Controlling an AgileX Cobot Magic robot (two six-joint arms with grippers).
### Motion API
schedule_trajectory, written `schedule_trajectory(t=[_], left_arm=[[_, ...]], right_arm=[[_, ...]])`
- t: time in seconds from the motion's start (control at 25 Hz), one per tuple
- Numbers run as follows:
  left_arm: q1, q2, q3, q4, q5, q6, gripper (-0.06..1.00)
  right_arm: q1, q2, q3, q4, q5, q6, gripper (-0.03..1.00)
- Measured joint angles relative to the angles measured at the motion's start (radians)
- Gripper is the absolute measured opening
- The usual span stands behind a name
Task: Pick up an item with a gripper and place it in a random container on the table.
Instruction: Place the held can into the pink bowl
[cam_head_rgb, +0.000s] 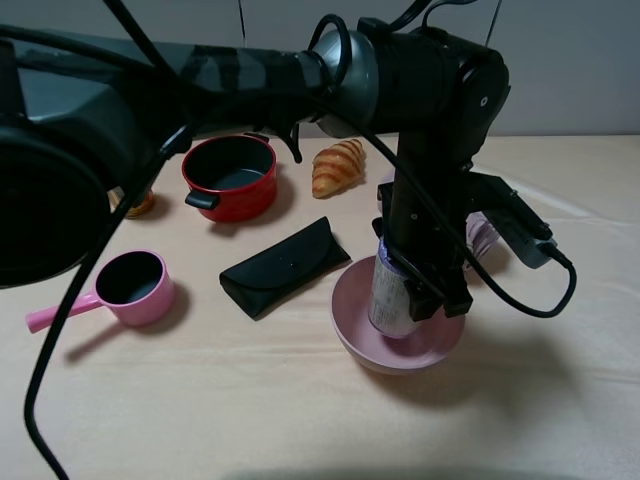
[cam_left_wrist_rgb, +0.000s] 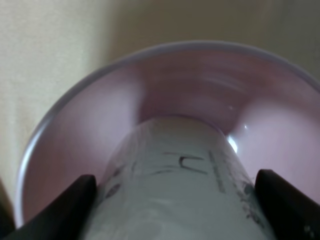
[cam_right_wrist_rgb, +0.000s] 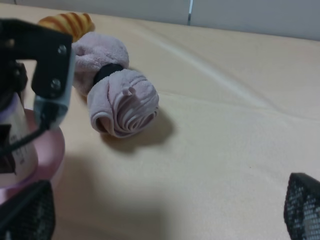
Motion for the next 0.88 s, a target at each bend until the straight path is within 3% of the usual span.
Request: schedule_trajectory(t=[0.88], left_arm=[[0.000, 0.031, 0.000, -0.018, -0.085, 0.001, 0.65]], right_arm=[[0.000, 0.000, 0.000, 0.000, 0.000, 0.000, 0.69]])
